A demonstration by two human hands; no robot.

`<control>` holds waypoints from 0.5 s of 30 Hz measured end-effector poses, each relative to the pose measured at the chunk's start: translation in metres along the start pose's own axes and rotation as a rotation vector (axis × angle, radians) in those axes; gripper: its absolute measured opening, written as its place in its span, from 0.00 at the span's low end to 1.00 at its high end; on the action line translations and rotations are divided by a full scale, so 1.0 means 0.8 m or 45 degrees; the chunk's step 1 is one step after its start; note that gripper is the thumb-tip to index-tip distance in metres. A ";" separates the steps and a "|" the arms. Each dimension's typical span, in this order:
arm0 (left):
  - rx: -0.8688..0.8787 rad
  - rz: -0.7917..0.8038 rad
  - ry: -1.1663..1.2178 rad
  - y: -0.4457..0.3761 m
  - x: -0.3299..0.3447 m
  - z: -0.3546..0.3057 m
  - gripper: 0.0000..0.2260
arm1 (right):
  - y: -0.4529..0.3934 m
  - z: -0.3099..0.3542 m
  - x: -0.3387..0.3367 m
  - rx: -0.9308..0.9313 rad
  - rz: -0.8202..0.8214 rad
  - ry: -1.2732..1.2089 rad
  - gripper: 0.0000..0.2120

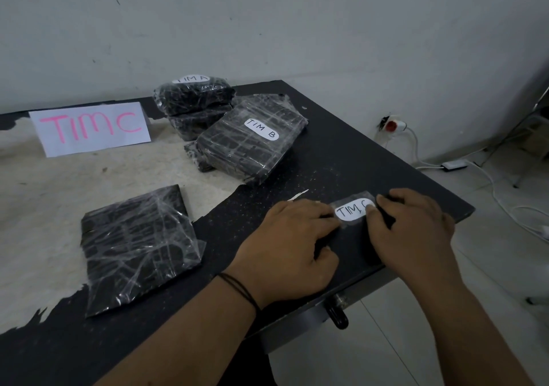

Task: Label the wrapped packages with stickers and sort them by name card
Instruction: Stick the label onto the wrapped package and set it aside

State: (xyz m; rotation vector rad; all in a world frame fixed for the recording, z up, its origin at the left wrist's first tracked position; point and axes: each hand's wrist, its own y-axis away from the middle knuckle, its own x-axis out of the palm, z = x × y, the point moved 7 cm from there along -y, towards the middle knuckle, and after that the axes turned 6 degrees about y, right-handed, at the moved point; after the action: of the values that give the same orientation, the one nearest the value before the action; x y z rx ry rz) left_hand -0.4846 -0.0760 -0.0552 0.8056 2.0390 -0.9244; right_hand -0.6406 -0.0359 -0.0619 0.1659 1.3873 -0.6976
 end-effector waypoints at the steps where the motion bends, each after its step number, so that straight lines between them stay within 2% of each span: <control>1: -0.003 0.009 0.001 0.000 0.000 0.000 0.22 | 0.000 0.000 0.000 0.001 0.001 -0.005 0.19; 8: -0.021 0.007 -0.004 0.000 0.000 0.001 0.22 | -0.007 0.004 -0.003 -0.060 -0.011 -0.115 0.19; 12: -0.036 0.006 -0.024 0.000 -0.001 0.002 0.23 | -0.043 0.022 0.007 -0.327 0.180 -0.289 0.19; 15: -0.054 0.018 -0.023 0.000 -0.001 0.004 0.24 | -0.062 0.026 0.015 -0.403 0.327 -0.310 0.16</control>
State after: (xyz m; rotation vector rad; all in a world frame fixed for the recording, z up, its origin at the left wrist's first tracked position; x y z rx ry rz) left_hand -0.4833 -0.0786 -0.0561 0.7853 2.0282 -0.8746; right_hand -0.6496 -0.0901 -0.0542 0.0064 1.1972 -0.2688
